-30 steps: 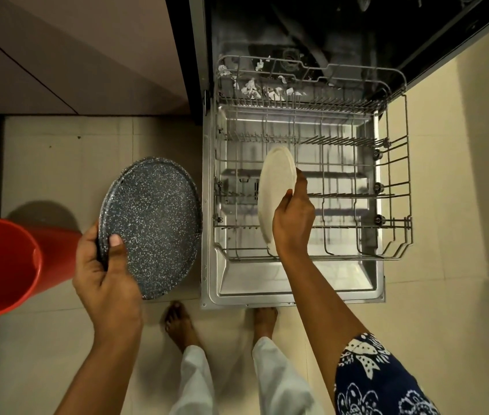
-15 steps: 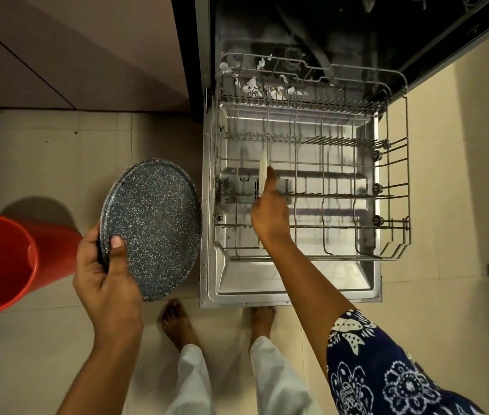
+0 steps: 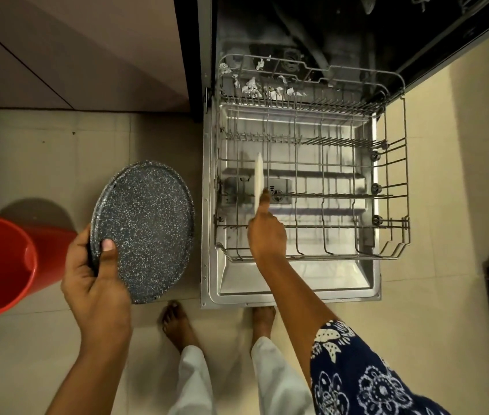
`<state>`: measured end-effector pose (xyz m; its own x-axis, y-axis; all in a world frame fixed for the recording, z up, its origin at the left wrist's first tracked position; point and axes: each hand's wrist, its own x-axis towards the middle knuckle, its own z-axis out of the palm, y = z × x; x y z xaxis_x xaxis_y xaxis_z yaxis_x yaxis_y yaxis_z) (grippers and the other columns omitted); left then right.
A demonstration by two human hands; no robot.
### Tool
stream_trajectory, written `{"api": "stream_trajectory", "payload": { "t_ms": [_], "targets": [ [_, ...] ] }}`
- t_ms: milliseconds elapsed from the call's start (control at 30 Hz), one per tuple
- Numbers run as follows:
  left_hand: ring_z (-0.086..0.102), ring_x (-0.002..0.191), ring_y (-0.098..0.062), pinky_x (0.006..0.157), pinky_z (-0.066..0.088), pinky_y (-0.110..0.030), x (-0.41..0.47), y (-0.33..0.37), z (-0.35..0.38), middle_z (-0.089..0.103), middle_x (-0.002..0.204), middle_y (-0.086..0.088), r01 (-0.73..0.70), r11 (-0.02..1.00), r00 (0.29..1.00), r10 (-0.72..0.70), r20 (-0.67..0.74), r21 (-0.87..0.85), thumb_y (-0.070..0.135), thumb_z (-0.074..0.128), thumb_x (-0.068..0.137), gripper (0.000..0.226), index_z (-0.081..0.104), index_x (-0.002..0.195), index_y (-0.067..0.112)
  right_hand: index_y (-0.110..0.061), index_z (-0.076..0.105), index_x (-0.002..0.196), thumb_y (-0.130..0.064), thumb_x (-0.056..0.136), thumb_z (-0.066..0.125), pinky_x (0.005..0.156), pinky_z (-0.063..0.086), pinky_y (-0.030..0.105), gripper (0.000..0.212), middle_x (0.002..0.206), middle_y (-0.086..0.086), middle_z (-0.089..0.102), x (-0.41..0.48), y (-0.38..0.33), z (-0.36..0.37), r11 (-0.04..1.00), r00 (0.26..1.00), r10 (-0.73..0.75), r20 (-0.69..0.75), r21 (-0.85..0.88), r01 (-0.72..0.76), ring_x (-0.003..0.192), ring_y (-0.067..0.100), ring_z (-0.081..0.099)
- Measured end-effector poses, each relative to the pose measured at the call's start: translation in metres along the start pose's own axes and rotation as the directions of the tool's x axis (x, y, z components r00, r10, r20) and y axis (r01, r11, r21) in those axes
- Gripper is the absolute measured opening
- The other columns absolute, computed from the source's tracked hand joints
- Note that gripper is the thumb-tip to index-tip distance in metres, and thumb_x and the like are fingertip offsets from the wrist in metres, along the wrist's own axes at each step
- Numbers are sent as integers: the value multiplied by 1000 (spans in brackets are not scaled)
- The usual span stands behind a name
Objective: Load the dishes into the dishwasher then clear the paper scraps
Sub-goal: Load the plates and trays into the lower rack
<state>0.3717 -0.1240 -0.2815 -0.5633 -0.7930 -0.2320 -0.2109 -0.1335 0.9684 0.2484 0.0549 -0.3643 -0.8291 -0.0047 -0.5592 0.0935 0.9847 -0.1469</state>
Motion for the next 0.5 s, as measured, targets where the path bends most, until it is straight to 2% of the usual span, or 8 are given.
{"api": "stream_trajectory", "payload": {
  "t_ms": [67,133,233,367,500],
  "targets": [
    [59,103,-3,96,49,-31,1,-2,-2,66,105,19,5,1000,1000,-5,1,0,14,49,99,26,61,108,36,-13,-5,150,-12,98,42,63,55,36,70,90,12,66,-3,13,-2,999,1000,29,10,14,-29,72,23,64],
    [58,105,-5,96,49,-31,1,-5,-3,66,106,17,9,1000,1000,-9,-2,-1,14,49,99,28,62,108,37,-11,6,150,-19,100,41,65,56,36,62,85,10,65,-6,18,-1,1000,1000,10,16,15,-10,72,22,63],
    [59,104,-4,96,49,-28,-3,-8,-4,66,106,17,12,1000,1000,-12,-7,-16,14,49,99,27,61,108,36,-8,12,149,-20,100,38,64,52,33,56,87,10,66,-8,14,-3,999,1000,-30,-8,-19,30,77,24,65],
    [60,100,2,92,50,-21,-8,-9,-1,68,101,22,27,999,1000,-27,-10,-27,12,48,99,26,60,108,34,-6,22,144,-21,100,36,63,43,32,49,94,12,66,-12,8,-15,998,991,-69,-119,-15,67,82,29,66],
    [59,97,5,90,50,-18,-13,-7,4,67,99,25,24,999,1000,-23,11,-43,9,47,99,29,60,107,33,-7,23,143,-23,100,40,61,44,30,49,93,10,67,-15,14,-5,998,996,-54,-73,-45,51,80,25,66]
  ]
}}
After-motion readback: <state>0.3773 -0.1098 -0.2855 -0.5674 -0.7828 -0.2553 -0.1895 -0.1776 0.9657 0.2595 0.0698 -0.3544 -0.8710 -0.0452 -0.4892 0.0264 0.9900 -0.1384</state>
